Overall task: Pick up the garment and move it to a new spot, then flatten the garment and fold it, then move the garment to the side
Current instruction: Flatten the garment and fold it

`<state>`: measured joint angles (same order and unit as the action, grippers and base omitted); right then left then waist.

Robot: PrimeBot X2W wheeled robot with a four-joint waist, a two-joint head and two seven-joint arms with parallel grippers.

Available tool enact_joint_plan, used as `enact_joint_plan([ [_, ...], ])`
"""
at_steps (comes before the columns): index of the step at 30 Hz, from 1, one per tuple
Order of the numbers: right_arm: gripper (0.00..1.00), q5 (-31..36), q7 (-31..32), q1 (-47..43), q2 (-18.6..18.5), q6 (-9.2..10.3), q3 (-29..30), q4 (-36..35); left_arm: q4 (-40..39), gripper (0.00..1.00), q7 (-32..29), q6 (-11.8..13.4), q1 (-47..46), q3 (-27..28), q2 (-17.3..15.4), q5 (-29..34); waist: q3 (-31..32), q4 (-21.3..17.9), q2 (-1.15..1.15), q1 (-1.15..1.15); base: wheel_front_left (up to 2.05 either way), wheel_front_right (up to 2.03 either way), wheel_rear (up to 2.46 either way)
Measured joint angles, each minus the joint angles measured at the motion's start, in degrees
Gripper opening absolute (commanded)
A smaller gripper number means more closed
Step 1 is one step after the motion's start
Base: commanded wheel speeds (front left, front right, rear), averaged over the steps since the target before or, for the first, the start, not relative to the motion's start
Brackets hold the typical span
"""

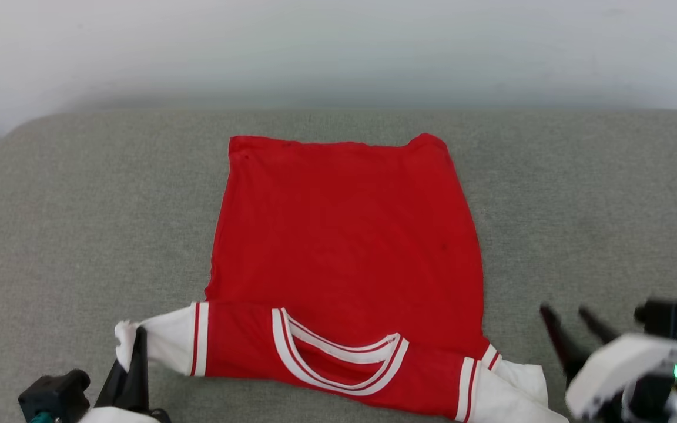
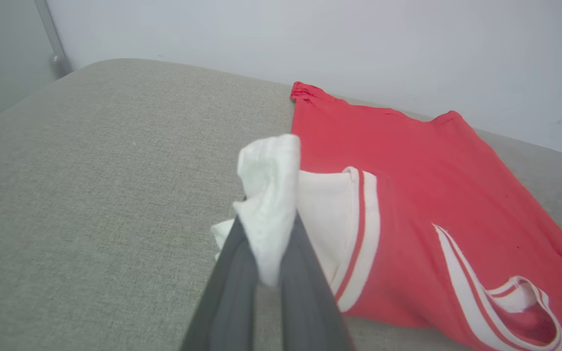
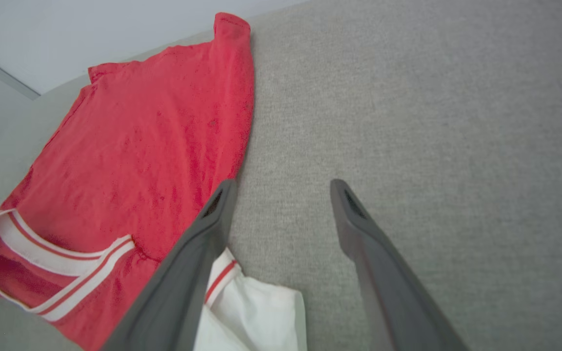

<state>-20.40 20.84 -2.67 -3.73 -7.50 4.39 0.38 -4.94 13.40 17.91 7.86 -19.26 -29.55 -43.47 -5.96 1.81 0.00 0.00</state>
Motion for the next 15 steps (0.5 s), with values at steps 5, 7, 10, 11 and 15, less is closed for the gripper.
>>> enact_joint_plan([
  [5, 1.00, -0.7, 0.4, 16.6, -0.5, 0.00, 2.1, 10.2, -2.9, 0.00, 0.4, -0.3, -3.7, -0.5, 0.5, 1.7, -3.2, 1.1, 0.00, 0.00, 0.00, 0.00, 0.00],
  [7, 1.00, -0.7, 1.8, 23.5, -1.8, 0.01, 2.6, 15.4, -3.8, 0.00, 0.5, -0.9, -5.6, -1.1, 0.9, 2.5, -4.8, 1.9, 0.00, 0.01, 0.00, 0.00, 0.00],
  [10, 1.00, -0.6, 5.6, 33.1, -3.7, 0.00, 3.1, 22.9, -4.4, 0.00, 0.8, -2.4, -8.9, -2.0, 1.9, 3.4, -7.3, 3.7, 0.00, 0.01, 0.00, 0.00, 0.00],
  [11, 1.00, -0.5, 6.8, 35.9, -4.1, 0.01, 3.2, 25.3, -4.5, 0.00, 0.9, -3.0, -9.7, -2.3, 2.1, 3.8, -8.0, 4.4, 0.00, 0.01, 0.00, 0.00, 0.00],
  [15, 1.00, 0.9, 12.4, 46.2, -6.0, 0.00, 2.7, 32.8, -4.9, 0.00, 1.0, -5.1, -12.2, -3.0, 2.6, 4.7, -11.4, 7.2, 0.00, 0.01, 0.00, 0.00, 0.00],
])
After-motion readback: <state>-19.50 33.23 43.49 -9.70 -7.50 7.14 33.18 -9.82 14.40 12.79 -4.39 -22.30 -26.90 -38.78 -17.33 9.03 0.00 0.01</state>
